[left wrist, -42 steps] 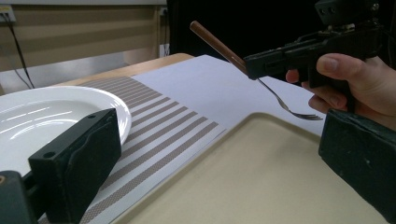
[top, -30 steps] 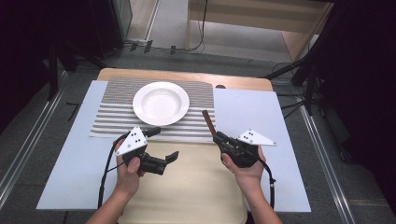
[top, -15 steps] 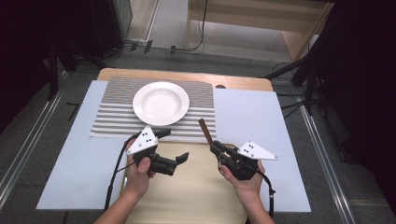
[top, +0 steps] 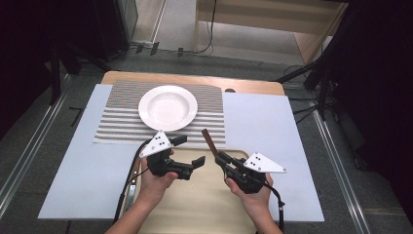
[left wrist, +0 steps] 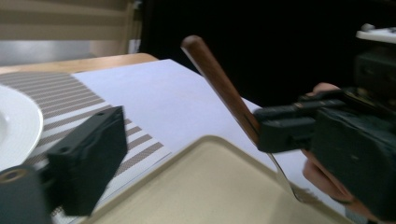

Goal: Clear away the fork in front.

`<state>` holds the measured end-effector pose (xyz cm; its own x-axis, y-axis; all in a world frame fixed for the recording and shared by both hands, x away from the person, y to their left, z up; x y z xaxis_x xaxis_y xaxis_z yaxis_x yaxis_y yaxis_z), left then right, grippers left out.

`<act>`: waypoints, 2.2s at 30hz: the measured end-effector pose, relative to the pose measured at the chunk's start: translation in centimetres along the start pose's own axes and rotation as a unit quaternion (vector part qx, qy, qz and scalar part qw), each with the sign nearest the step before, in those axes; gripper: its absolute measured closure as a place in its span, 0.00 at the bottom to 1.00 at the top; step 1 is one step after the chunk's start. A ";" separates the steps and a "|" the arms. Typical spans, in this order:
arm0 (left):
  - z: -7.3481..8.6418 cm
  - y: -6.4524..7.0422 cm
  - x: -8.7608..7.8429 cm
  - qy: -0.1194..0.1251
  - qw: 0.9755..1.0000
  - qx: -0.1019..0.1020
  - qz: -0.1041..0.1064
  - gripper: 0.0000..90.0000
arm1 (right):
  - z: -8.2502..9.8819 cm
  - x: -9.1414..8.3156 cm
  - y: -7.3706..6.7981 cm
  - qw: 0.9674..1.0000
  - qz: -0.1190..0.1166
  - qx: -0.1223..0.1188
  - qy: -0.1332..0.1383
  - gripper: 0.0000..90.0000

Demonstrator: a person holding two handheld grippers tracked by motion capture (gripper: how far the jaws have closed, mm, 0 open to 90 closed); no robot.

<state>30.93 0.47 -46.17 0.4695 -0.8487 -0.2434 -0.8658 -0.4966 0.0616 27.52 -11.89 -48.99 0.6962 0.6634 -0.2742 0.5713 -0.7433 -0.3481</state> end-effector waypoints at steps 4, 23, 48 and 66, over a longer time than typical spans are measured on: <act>-0.1 0.2 0.4 0.000 1.000 -0.024 -0.003 0.22 | 0.1 0.2 -0.4 1.000 -0.003 -0.002 0.000 0.85; 0.3 0.2 1.0 -0.005 0.992 -0.126 0.029 0.60 | 0.6 0.7 -1.7 1.000 -0.006 -0.021 0.005 0.85; -0.5 -0.1 -0.4 0.004 0.984 -0.169 0.054 0.89 | 0.9 1.4 -2.4 0.998 -0.049 -0.034 0.030 0.63; 0.0 -1.0 -2.8 -0.009 0.989 -0.135 0.063 0.89 | 0.4 -2.3 2.4 0.999 0.015 -0.022 0.036 0.00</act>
<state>30.48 3.32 -45.59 0.3557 -0.9049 -0.2338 -0.8384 -0.4194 0.3481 27.17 -15.16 -49.57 0.7416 0.6347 -0.2172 0.5675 -0.7663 -0.3013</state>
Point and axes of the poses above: each handheld gripper's, and its own axes: x roughly forward along the jaws, z roughly out of its underside, y roughly to its right, the point moved 9 cm from there along x, roughly forward along the jaws, and after that the axes turned 12 degrees about x, right-handed, at the moved point
